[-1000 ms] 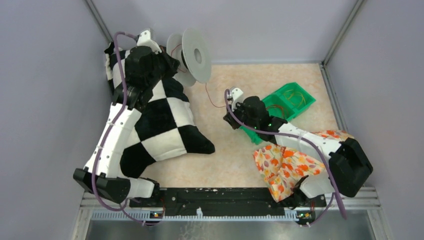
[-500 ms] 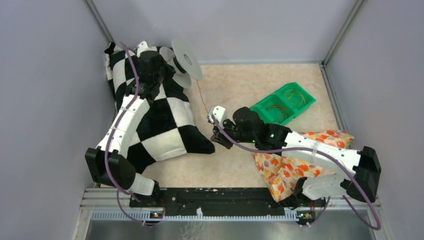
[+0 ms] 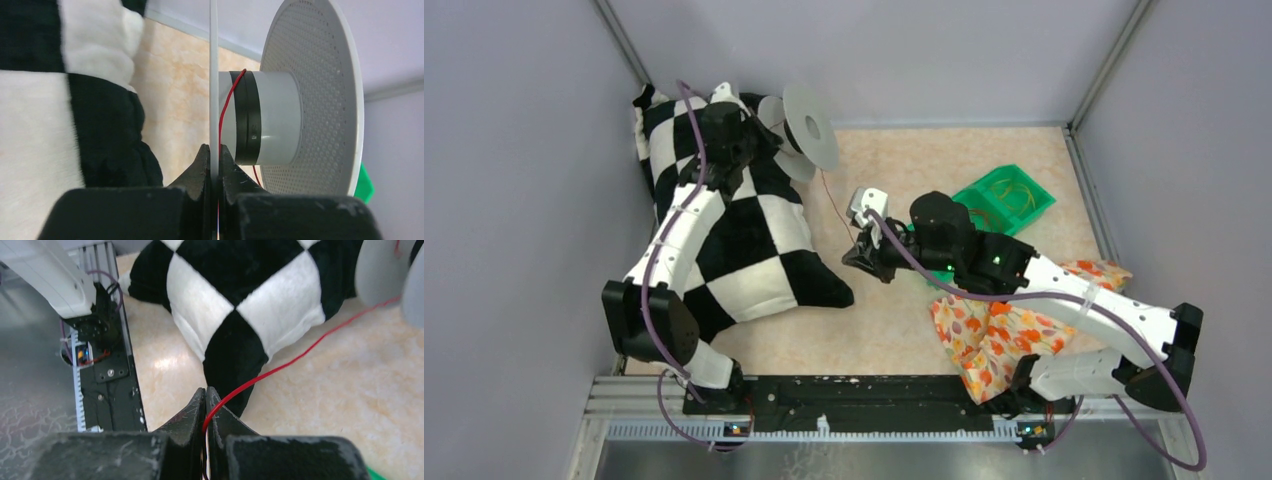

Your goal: Wrap the cables

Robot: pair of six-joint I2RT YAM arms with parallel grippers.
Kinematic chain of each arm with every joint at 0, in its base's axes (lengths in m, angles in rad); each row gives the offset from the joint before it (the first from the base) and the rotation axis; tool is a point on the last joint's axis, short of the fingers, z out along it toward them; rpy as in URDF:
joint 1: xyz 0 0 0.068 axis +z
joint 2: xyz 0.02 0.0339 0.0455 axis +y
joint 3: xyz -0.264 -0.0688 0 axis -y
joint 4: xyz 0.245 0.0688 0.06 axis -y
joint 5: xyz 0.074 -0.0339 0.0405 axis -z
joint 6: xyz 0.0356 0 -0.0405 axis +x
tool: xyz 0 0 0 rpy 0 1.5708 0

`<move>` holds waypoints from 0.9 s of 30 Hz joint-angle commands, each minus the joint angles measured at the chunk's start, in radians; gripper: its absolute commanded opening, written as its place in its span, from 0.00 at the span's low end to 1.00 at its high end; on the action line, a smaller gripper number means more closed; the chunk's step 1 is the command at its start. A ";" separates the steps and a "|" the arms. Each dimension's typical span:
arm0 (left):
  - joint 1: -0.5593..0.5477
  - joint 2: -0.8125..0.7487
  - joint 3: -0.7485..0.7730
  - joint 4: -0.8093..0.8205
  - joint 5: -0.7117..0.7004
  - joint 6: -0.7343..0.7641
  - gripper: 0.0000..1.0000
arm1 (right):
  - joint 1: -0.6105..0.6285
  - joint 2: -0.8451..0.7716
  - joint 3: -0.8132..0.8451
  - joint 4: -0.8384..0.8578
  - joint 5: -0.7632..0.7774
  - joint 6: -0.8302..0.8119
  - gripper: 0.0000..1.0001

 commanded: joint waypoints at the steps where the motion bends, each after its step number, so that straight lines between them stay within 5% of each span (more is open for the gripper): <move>1: 0.000 0.048 0.066 0.084 0.247 0.108 0.00 | 0.014 0.033 0.159 0.034 0.014 -0.044 0.00; 7: -0.039 0.044 0.050 -0.062 0.440 0.310 0.00 | -0.055 0.116 0.281 0.055 -0.009 -0.091 0.00; 18: -0.120 -0.124 -0.094 -0.280 0.585 0.603 0.00 | -0.308 0.294 0.474 0.010 -0.252 -0.135 0.00; 27: -0.120 -0.337 -0.139 -0.400 0.677 0.740 0.00 | -0.458 0.243 0.345 0.067 -0.272 -0.064 0.00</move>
